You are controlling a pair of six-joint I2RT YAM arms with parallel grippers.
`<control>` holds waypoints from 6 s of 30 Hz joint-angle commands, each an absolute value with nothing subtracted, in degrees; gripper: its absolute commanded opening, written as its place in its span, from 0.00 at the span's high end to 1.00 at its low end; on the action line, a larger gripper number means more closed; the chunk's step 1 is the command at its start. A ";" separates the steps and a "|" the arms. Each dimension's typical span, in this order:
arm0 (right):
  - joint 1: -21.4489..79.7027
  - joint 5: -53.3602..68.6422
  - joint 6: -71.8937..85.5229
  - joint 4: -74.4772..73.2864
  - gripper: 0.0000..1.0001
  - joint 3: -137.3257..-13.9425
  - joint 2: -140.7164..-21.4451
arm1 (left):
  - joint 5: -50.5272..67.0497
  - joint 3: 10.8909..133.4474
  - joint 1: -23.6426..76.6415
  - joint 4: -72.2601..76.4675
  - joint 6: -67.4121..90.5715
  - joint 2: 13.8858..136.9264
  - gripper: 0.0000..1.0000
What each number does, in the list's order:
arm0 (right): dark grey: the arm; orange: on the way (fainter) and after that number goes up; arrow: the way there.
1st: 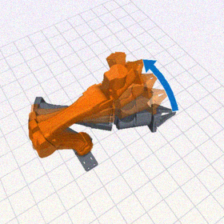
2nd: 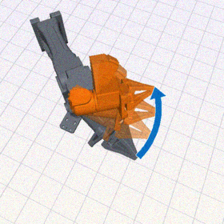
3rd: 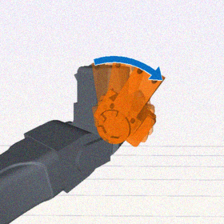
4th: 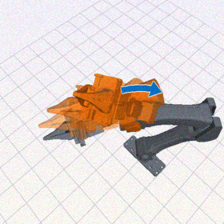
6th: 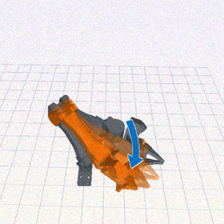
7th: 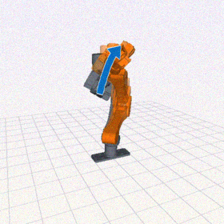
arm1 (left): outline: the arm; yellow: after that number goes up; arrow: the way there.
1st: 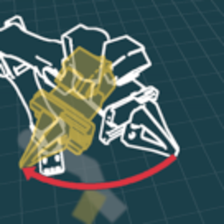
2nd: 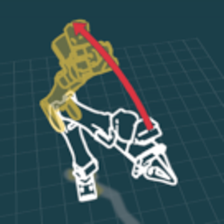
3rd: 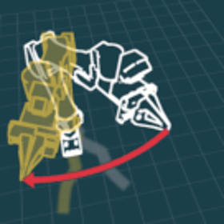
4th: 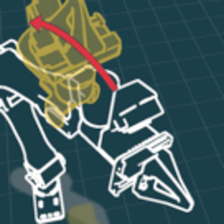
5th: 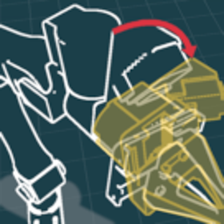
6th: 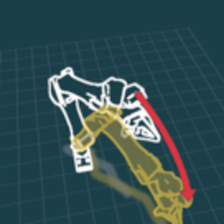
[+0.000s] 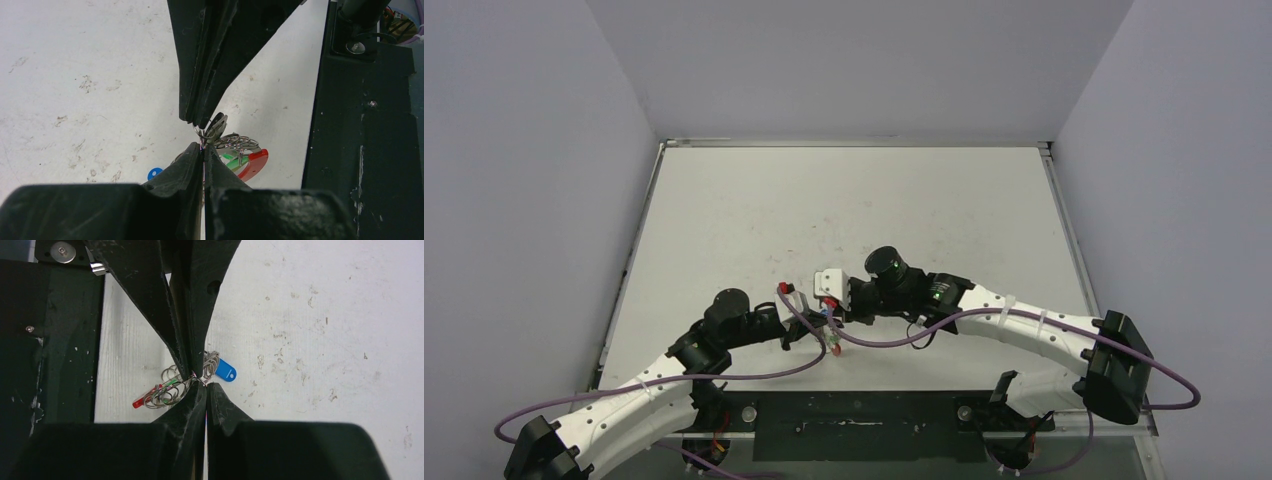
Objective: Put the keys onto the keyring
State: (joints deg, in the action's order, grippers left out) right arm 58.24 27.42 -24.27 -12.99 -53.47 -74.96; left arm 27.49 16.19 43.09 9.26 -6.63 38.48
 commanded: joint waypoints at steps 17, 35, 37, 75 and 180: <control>65.66 9.60 -30.47 -13.65 1.00 -54.69 -72.78 | 27.82 17.84 43.23 14.28 -4.70 37.32 1.00; 70.66 4.86 -33.46 -10.66 1.00 -52.82 -70.37 | 26.90 17.33 43.22 15.28 -3.34 37.17 1.00; 70.91 4.79 -33.56 -10.39 1.00 -52.82 -70.78 | 26.87 17.24 43.22 15.37 -3.30 37.01 1.00; 75.06 -7.82 -35.23 -12.10 1.00 -52.90 -74.14 | 26.63 16.62 43.16 16.87 -2.56 37.00 1.00; 51.46 47.86 -29.66 11.32 0.76 -38.32 -67.84 | 35.18 13.27 43.19 24.31 -2.87 35.33 1.00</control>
